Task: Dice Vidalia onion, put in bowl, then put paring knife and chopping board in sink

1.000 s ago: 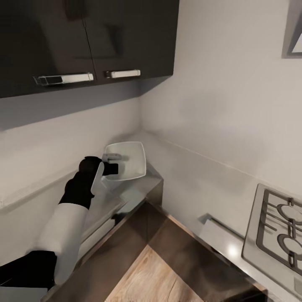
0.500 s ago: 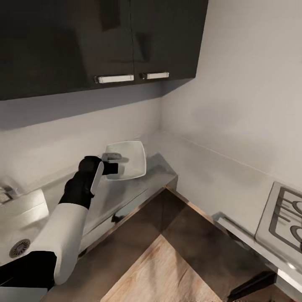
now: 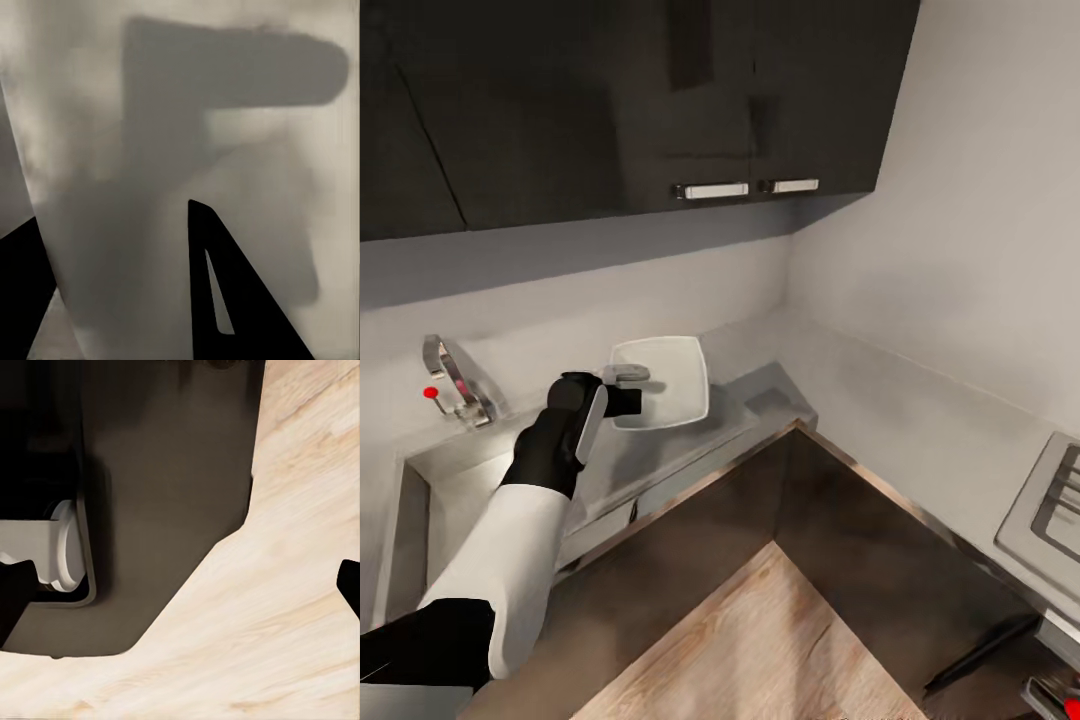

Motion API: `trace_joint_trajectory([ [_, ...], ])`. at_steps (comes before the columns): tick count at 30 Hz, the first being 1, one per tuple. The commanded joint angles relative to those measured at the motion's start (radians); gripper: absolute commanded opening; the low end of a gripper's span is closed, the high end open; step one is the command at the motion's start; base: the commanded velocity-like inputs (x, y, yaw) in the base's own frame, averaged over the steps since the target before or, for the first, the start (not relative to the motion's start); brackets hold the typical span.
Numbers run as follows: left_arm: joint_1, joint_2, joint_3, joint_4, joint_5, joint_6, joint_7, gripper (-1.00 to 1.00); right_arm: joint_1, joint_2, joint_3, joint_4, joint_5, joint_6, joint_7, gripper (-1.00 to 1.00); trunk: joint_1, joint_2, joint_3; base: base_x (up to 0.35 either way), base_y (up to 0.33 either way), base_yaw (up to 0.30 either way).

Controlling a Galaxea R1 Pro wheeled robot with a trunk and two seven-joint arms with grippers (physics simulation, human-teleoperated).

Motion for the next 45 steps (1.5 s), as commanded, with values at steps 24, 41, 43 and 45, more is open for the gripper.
trace_joint_trajectory([
  [24,-0.001,0.0,0.003,0.002,0.001,0.015,0.002,-1.0,-0.001,0.0,0.008,0.001,-0.005,-0.004,0.001,1.0,0.0,-0.002,0.025,-0.312,0.105,0.223],
  [41,-0.001,0.008,0.004,0.001,0.001,0.015,0.002,-1.0,-0.001,0.0,0.007,-0.001,-0.005,-0.004,0.001,1.0,0.0,-0.002,0.042,-0.093,0.261,0.203],
  [43,-0.001,0.01,0.004,0.001,0.001,0.015,0.002,-1.0,-0.001,0.0,0.007,-0.001,-0.005,-0.004,0.001,1.0,0.0,-0.002,0.044,-0.001,0.299,0.238],
  [45,-0.001,0.01,0.004,0.002,0.001,0.015,0.002,-1.0,-0.001,0.0,0.008,-0.001,-0.005,-0.004,0.001,1.0,0.0,-0.002,0.045,0.0,0.299,0.248],
])
